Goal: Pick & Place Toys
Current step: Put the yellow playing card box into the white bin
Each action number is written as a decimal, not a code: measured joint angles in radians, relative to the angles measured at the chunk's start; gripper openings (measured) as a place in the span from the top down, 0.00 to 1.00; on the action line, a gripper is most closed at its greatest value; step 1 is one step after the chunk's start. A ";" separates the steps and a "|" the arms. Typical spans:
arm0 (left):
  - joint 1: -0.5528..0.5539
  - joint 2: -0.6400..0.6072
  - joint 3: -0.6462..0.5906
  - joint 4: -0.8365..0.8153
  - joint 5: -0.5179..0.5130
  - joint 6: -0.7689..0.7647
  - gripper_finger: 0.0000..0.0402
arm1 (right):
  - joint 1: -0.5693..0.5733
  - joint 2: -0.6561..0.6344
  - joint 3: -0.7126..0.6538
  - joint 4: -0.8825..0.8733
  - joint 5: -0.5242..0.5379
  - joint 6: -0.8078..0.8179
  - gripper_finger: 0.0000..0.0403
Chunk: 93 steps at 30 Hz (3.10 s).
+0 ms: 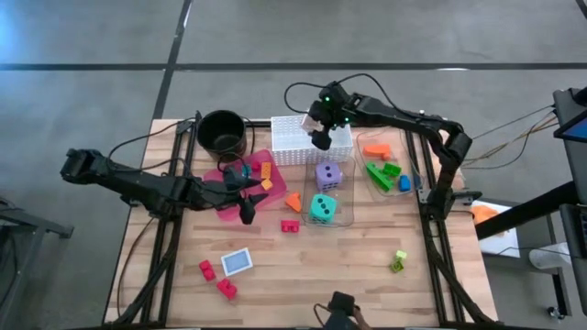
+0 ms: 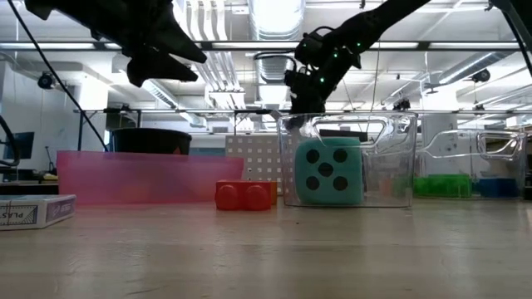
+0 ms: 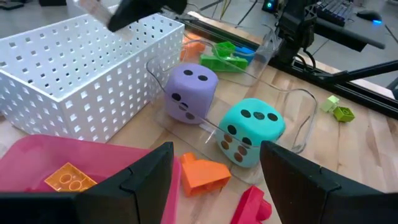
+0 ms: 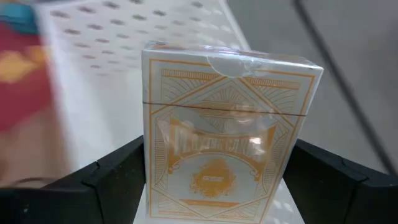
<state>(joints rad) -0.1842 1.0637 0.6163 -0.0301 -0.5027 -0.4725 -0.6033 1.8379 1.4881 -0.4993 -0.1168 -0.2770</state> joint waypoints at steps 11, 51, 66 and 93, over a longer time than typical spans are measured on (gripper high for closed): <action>0.102 0.090 0.000 0.226 -0.394 0.211 0.40 | 0.010 0.003 0.025 -0.050 -0.033 -0.083 0.17; 0.567 0.724 0.603 0.099 0.168 0.568 0.40 | 0.016 0.022 0.011 -0.131 -0.004 -0.271 0.17; 0.635 0.722 0.529 0.096 0.396 0.666 0.40 | 0.041 0.021 0.011 -0.125 -0.011 -0.422 0.17; 0.677 0.718 0.523 0.241 0.417 0.606 0.40 | 0.055 0.017 0.012 0.013 -0.026 -0.459 0.17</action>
<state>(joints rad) 0.4926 1.7813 1.1393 0.2105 -0.0858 0.1333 -0.5480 1.8550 1.4998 -0.4860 -0.1425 -0.7355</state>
